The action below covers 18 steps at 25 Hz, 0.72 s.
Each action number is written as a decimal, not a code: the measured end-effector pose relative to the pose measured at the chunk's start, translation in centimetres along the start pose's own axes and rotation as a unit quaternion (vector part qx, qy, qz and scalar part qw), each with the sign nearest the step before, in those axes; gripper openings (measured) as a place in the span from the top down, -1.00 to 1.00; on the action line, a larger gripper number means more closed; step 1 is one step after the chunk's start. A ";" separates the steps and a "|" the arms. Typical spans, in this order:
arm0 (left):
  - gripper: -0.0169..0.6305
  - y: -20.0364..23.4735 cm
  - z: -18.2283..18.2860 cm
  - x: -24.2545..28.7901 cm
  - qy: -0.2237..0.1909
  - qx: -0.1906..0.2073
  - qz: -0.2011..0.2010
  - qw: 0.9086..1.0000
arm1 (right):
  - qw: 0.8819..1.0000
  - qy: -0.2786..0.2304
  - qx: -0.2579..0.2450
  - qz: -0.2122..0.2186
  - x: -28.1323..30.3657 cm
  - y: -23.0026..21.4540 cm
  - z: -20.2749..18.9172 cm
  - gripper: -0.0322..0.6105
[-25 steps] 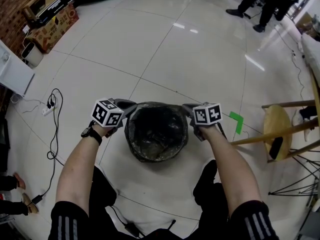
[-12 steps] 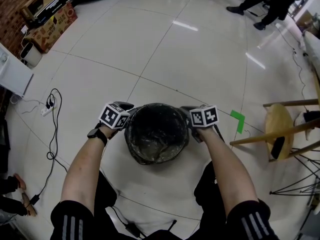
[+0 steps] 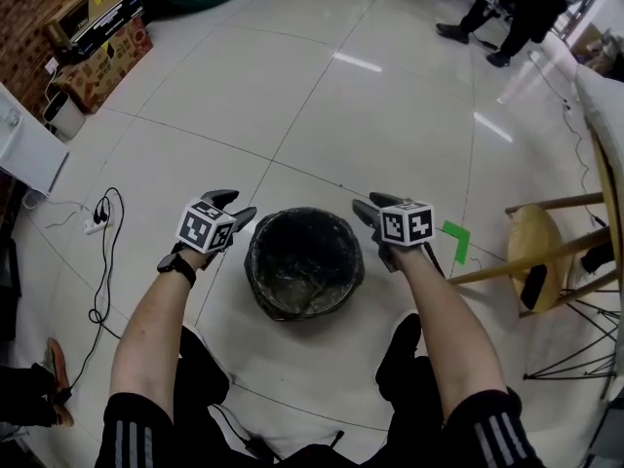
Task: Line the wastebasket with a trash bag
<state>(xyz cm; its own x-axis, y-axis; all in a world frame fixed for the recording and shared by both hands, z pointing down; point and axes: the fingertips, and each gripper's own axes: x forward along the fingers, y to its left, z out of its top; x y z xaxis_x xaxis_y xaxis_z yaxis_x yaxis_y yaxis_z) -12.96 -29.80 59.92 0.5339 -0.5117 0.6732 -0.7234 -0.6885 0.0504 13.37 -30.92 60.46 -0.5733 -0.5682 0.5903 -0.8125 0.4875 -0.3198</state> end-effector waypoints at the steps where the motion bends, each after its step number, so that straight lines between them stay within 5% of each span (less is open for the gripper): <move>1: 0.29 -0.3 0.9 -1.0 -0.011 0.004 0.001 1.000 | 1.000 -0.008 -0.007 0.004 -0.9 0.5 0.8 0.27; 6: 0.77 -3.9 5.2 -6.6 -0.050 0.013 -0.015 0.999 | 0.998 -0.040 -0.048 0.029 -6.2 4.3 4.2 0.87; 10: 0.94 -8.6 6.7 -10.9 -0.056 0.025 -0.046 0.997 | 0.996 -0.062 -0.046 0.048 -10.7 8.2 5.5 0.88; 18: 0.72 -18.3 7.8 -18.7 -0.114 -0.008 -0.087 0.990 | 0.983 -0.127 -0.091 0.101 -19.8 19.1 6.2 0.88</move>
<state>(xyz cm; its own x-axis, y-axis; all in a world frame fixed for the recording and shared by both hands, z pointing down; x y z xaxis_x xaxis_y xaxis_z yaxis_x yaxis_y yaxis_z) -6.31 -11.69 40.70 0.7349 -0.4897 0.4691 -0.6174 -0.7693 0.1641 8.49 -14.48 38.03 -0.7480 -0.5828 0.3175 -0.6598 0.7047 -0.2609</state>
